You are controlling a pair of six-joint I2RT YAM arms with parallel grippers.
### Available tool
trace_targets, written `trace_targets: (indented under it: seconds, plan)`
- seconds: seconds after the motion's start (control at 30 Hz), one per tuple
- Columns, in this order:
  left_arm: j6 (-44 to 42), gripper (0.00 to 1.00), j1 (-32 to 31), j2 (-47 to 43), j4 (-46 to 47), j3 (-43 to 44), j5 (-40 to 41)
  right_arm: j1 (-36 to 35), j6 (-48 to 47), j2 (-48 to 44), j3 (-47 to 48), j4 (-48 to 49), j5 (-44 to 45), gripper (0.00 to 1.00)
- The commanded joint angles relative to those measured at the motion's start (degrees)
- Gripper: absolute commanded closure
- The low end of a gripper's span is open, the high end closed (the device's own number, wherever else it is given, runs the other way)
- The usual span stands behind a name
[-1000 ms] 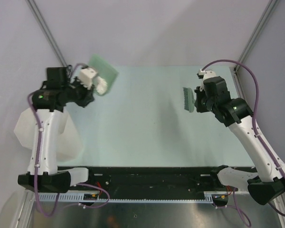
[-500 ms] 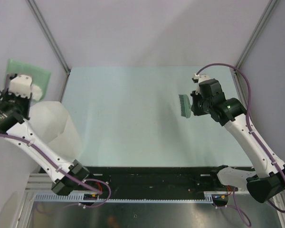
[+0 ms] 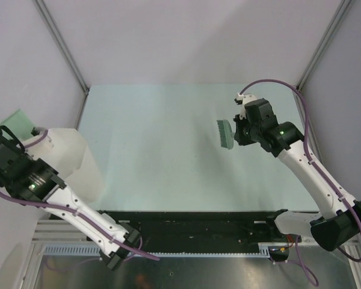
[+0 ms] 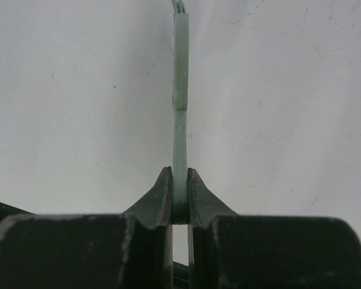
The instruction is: Sweep away the paper scraps from the table
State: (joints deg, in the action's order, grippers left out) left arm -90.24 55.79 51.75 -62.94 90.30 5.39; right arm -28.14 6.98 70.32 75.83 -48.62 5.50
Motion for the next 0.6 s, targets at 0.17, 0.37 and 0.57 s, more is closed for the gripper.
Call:
trace_targets:
  seconds: [0.17,0.37,0.57]
  plan:
    - [-28.41,1.00,-0.42,-1.21,10.28,-3.64,15.87,-1.21,-1.09,-0.98,0.28,2.39,0.30,1.00]
    - [-32.98,1.00,-1.38,-1.74,15.29,-5.49,17.64,-1.21,-1.27,-1.59,0.37,2.74,0.13,1.00]
    - [-32.64,1.00,-1.65,-1.12,16.53,-4.00,18.17,-1.48,-1.45,-1.33,0.37,2.74,0.13,1.00]
